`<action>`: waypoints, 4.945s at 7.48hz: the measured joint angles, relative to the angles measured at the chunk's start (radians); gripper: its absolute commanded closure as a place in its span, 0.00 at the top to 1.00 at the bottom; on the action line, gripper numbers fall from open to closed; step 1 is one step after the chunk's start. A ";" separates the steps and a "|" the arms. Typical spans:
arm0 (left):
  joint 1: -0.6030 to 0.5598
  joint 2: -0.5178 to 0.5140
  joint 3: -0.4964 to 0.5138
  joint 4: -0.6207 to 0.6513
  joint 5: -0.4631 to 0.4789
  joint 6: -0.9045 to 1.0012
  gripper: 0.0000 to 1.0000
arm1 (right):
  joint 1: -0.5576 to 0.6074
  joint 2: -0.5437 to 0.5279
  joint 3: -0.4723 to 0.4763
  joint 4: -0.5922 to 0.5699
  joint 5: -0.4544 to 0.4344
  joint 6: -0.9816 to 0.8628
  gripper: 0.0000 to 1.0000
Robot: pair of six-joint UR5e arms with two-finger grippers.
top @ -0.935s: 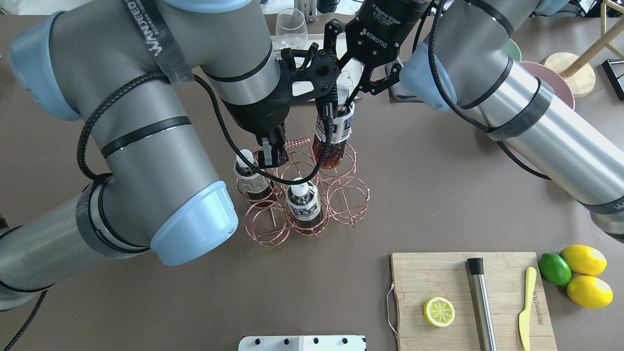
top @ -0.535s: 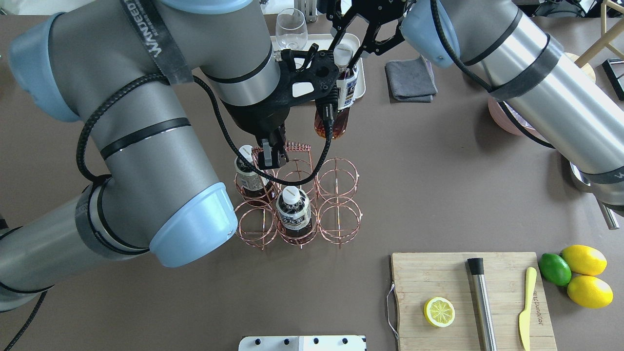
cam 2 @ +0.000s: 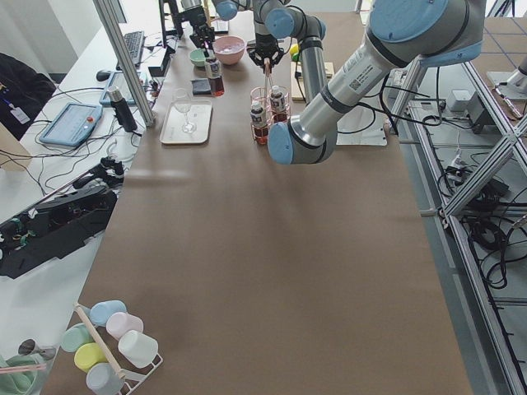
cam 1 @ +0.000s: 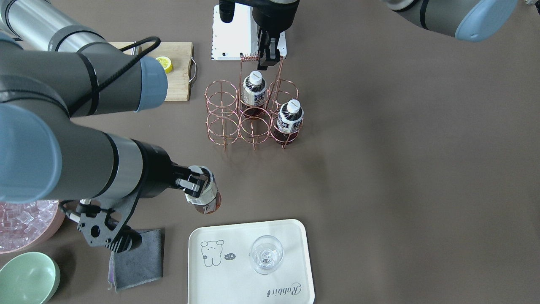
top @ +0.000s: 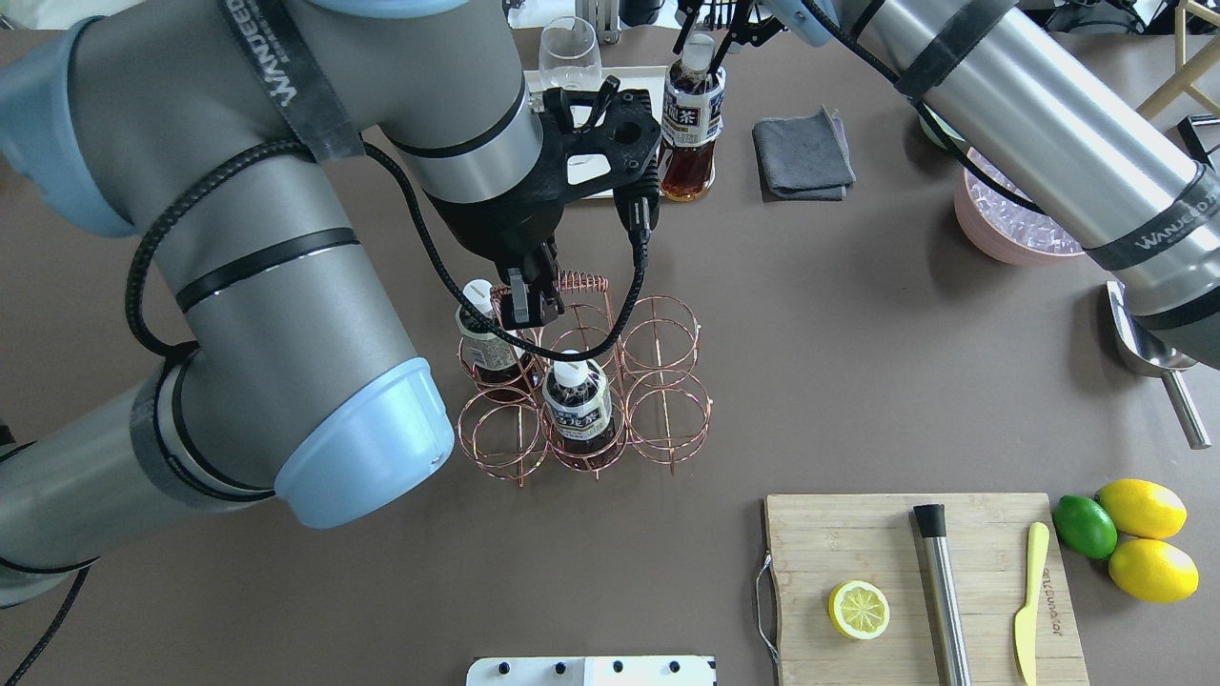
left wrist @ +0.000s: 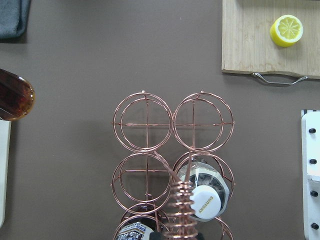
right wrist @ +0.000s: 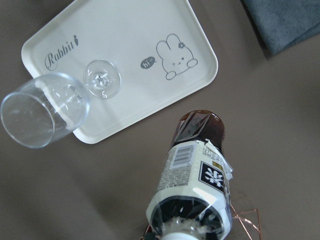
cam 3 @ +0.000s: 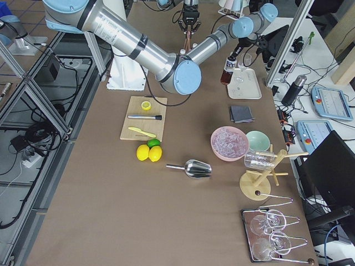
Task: Take tea from basket to plate
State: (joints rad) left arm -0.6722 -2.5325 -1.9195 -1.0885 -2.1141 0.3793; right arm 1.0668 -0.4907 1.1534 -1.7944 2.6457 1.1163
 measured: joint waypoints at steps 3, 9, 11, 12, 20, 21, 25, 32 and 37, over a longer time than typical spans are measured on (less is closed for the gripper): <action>-0.067 0.003 -0.081 0.063 -0.009 0.001 0.00 | -0.006 0.101 -0.318 0.233 -0.040 -0.083 0.00; -0.409 0.246 -0.291 0.201 -0.166 0.192 0.00 | -0.063 0.190 -0.499 0.384 -0.214 -0.232 0.00; -0.550 0.382 -0.304 0.203 -0.203 0.347 0.00 | -0.060 0.213 -0.520 0.385 -0.222 -0.235 0.00; -0.615 0.442 -0.297 0.203 -0.208 0.419 0.00 | -0.054 0.219 -0.523 0.385 -0.222 -0.242 0.45; -0.724 0.396 0.055 0.063 -0.198 0.706 0.00 | -0.011 0.119 -0.236 0.170 -0.207 -0.369 1.00; -0.706 0.355 0.109 0.035 -0.199 0.709 0.00 | 0.005 0.023 -0.079 0.085 -0.209 -0.420 1.00; -0.696 0.309 0.256 -0.118 -0.172 0.711 0.00 | 0.076 -0.463 0.522 -0.191 -0.262 -0.673 1.00; -0.781 0.321 0.549 -0.387 -0.130 0.706 0.00 | 0.415 -1.118 0.687 -0.204 -0.395 -1.176 1.00; -0.781 0.315 0.570 -0.415 -0.109 0.706 0.00 | 0.545 -1.226 0.547 0.015 -0.436 -1.277 1.00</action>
State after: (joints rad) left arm -1.4530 -2.2176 -1.3499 -1.5037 -2.2227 1.0855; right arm 1.6122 -1.7169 1.7007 -1.7791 2.2093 -0.1610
